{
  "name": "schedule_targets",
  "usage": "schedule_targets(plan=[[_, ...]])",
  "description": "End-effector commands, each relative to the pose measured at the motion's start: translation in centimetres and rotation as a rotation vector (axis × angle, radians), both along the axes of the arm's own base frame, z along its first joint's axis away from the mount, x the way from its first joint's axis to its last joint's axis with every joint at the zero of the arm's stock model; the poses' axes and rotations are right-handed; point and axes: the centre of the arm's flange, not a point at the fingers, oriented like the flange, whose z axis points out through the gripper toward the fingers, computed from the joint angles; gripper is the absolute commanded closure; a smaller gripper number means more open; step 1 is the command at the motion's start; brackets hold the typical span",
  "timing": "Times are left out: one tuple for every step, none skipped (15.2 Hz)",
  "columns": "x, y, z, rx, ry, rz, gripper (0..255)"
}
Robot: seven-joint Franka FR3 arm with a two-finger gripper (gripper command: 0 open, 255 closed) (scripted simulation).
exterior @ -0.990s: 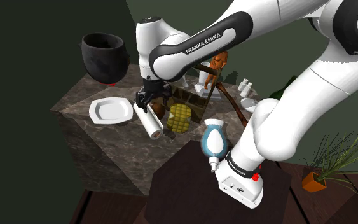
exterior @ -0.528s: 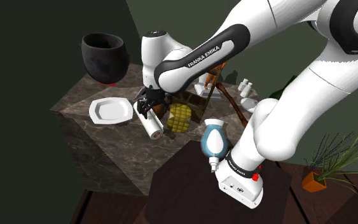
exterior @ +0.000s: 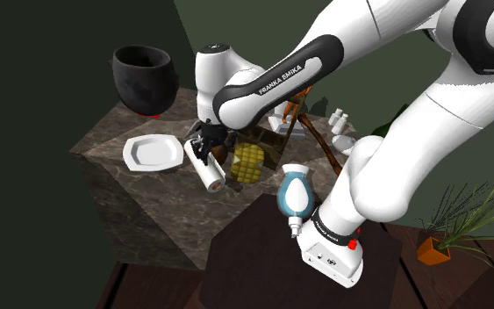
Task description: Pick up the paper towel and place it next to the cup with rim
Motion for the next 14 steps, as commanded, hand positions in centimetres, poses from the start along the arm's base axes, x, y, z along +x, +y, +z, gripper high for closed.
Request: schedule_targets(plan=[[0.0,0.0,0.0,0.000,0.000,0.000,255],[0.0,0.0,0.0,0.000,0.000,0.000,255],[0.0,0.0,0.0,0.000,0.000,0.000,255],[0.0,0.0,0.0,0.000,0.000,0.000,255],[0.0,0.0,0.0,0.000,0.000,0.000,255],[0.0,0.0,0.0,0.000,0.000,0.000,255],[0.0,0.0,0.0,0.000,0.000,0.000,255],[0.0,0.0,0.0,0.000,0.000,0.000,255],[0.0,0.0,0.0,0.000,0.000,0.000,255],[0.0,0.0,0.5,0.000,0.000,0.000,255],[0.0,0.0,1.0,0.000,0.000,0.000,255],[0.0,0.0,1.6,0.000,0.000,0.000,255],[0.0,0.0,2.1,0.000,0.000,0.000,255],[0.0,0.0,2.6,0.000,0.000,0.000,255]])
